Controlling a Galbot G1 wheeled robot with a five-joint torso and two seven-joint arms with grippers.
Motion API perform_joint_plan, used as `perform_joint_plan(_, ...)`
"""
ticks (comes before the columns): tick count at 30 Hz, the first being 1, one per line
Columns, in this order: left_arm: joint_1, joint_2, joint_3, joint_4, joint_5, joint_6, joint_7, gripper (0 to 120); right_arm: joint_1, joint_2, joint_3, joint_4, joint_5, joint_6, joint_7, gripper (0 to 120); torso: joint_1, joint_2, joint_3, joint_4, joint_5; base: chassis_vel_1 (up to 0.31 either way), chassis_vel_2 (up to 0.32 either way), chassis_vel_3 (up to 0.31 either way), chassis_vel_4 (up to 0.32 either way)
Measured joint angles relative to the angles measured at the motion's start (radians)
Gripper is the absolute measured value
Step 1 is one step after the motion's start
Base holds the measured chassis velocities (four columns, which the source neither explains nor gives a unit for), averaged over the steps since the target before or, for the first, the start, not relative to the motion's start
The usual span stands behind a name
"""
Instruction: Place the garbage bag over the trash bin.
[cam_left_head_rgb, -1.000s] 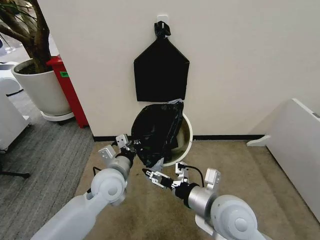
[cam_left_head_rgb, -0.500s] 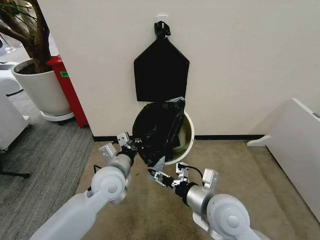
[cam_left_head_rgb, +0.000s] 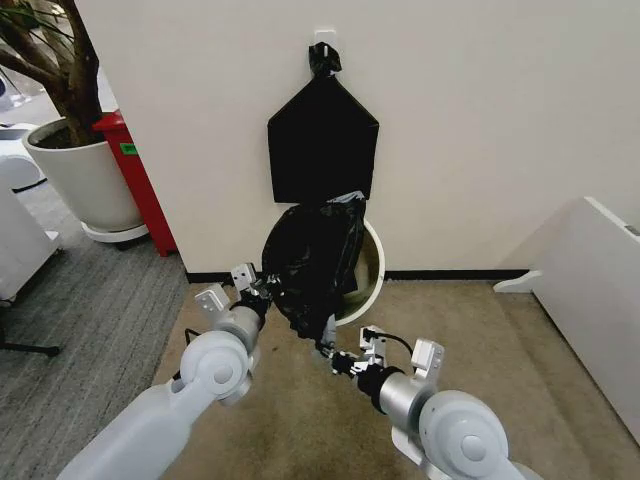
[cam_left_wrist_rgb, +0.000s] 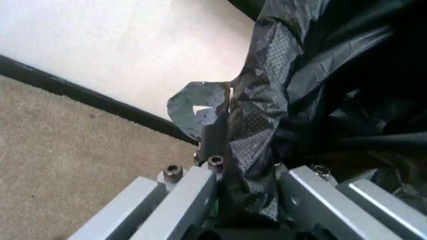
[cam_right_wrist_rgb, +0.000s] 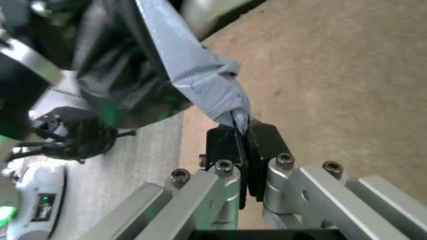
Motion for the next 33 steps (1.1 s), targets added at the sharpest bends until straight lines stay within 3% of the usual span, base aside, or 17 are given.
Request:
perform_joint_plan(10, 0.031, 0.004, -0.066, 0.004, -0.036, -0.001, 0.005, 0, -0.044, 0.002, 0.043, -0.016, -0.022, -0.010, -0.011, 0, 0.000, 0.000, 0.000, 0.0000, 0.0000, 0.000, 0.000, 0.000, 0.000)
perform_joint_plan(17, 0.049, 0.005, -0.078, 0.004, -0.035, -0.006, 0.010, 0, -0.042, 0.003, 0.051, -0.002, -0.137, -0.015, 0.034, 0, 0.000, 0.000, 0.000, 0.0000, 0.0000, 0.000, 0.000, 0.000, 0.000)
perform_joint_plan(23, 0.044, 0.002, -0.066, 0.028, 0.030, -0.014, 0.011, 0, -0.054, -0.033, 0.058, 0.111, -0.288, -0.026, 0.076, 22, 0.000, 0.000, 0.000, 0.0000, 0.0000, 0.000, 0.000, 0.000, 0.000)
perform_joint_plan(27, 0.043, 0.003, -0.051, 0.039, 0.095, -0.017, 0.023, 0, -0.039, -0.066, 0.085, 0.174, -0.302, -0.007, 0.066, 34, 0.000, 0.000, 0.000, -0.0002, -0.0001, 0.000, 0.000, 0.000, 0.000)
perform_joint_plan(33, 0.036, 0.005, 0.003, 0.050, 0.222, -0.022, 0.045, 0, 0.055, -0.127, 0.082, 0.184, -0.291, 0.031, -0.100, 61, 0.000, 0.000, 0.000, 0.0001, 0.0001, 0.000, 0.000, 0.000, 0.000)
